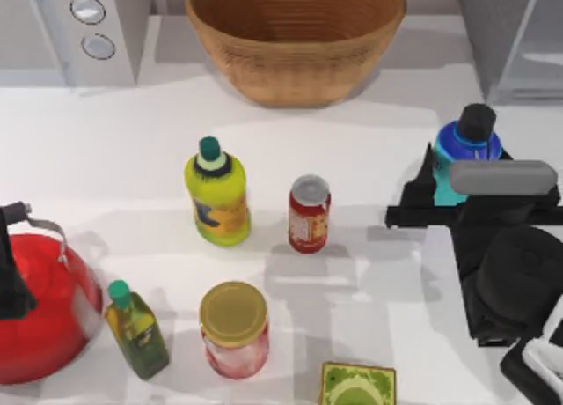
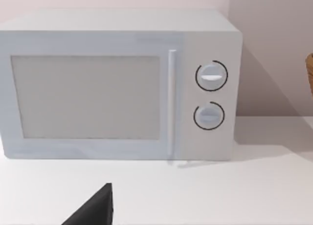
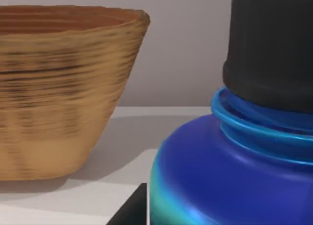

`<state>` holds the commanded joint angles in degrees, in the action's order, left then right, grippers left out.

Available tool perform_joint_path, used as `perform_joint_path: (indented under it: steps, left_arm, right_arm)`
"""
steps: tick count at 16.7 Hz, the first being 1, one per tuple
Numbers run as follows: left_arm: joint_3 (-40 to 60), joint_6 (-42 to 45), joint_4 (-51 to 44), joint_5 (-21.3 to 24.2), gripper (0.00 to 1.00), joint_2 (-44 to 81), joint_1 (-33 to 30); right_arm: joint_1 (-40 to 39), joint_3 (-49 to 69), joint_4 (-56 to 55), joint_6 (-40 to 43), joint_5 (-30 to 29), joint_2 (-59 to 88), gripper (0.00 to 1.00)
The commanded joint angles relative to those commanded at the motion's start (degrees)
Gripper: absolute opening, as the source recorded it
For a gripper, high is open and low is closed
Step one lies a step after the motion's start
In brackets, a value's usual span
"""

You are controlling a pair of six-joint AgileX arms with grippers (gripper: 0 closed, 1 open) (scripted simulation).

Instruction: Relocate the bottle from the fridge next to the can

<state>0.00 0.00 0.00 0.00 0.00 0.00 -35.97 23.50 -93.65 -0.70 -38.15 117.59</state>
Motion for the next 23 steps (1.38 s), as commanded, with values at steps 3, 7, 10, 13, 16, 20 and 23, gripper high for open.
perform_joint_path:
  steps: [3,7,10,13,16,20,23]
  left_arm:
    - [0.0,0.0,0.0,0.0,1.0,0.0,0.0]
    - [0.0,0.0,0.0,0.0,1.0,0.0,0.0]
    - [0.0,0.0,0.0,0.0,1.0,0.0,0.0]
    - [0.0,0.0,0.0,0.0,1.0,0.0,0.0]
    - [0.0,0.0,0.0,0.0,1.0,0.0,0.0]
    - [0.0,0.0,0.0,0.0,1.0,0.0,0.0]
    - [0.0,0.0,0.0,0.0,1.0,0.0,0.0]
  right_arm:
    - [-1.82,-0.91,-0.95,0.02,-1.82,-0.1,0.0]
    - [-1.64,-0.75,-0.81,-0.08,-1.67,-0.1,0.0]
    - [-1.82,-0.91,-0.95,0.02,-1.82,-0.1,0.0]
    - [-1.82,-0.91,-0.95,0.02,-1.82,-0.1,0.08]
    - [-1.82,-0.91,-0.95,0.02,-1.82,-0.1,0.3]
    - [-1.82,-0.91,-0.95,0.02,-1.82,-0.1,0.6]
    - [-1.82,-0.91,-0.95,0.02,-1.82,-0.1,0.83]
